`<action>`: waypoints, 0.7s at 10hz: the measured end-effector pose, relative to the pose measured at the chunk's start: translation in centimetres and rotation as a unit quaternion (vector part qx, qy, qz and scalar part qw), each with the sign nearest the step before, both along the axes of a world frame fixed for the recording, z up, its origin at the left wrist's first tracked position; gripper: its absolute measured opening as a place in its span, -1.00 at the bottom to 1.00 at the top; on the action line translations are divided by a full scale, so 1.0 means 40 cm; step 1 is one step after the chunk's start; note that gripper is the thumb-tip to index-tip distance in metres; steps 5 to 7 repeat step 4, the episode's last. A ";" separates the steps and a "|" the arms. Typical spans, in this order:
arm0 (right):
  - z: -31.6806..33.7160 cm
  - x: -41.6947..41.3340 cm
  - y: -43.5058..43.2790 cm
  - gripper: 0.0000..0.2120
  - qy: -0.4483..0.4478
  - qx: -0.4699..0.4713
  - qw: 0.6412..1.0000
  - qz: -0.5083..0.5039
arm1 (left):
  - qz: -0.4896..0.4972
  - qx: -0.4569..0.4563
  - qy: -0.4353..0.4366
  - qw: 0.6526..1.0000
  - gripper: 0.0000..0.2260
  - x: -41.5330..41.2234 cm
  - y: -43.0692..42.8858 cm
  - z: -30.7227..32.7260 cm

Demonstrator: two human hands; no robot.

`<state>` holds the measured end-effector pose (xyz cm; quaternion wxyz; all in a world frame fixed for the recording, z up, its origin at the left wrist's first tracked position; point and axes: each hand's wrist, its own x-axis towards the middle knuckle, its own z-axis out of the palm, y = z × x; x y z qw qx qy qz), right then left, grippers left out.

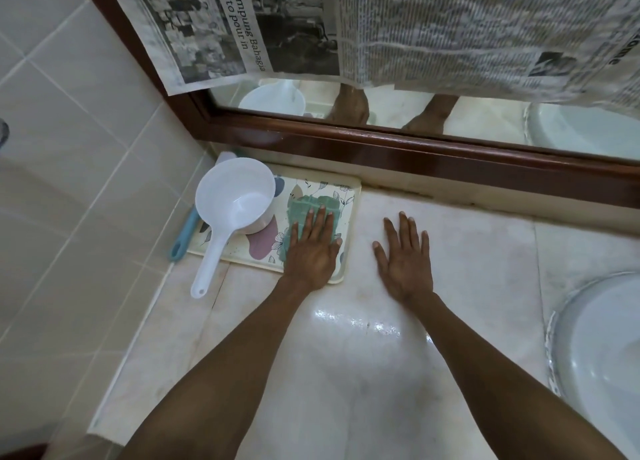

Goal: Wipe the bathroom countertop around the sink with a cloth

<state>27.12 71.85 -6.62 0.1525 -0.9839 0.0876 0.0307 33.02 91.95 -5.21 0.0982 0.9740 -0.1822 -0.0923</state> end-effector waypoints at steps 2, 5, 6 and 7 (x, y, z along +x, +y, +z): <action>0.034 -0.002 -0.028 -0.36 0.068 0.021 0.996 0.053 | 0.002 0.034 0.022 0.999 -0.42 0.001 -0.003 0.018; 0.171 -0.068 -0.107 -0.52 0.103 0.165 0.980 0.053 | 0.061 0.014 0.016 0.998 -0.51 -0.024 -0.062 0.123; 0.171 -0.068 -0.107 -0.52 0.103 0.165 0.980 0.053 | 0.061 0.014 0.016 0.998 -0.51 -0.024 -0.062 0.123; 0.171 -0.068 -0.107 -0.52 0.103 0.165 0.980 0.053 | 0.061 0.014 0.016 0.998 -0.51 -0.024 -0.062 0.123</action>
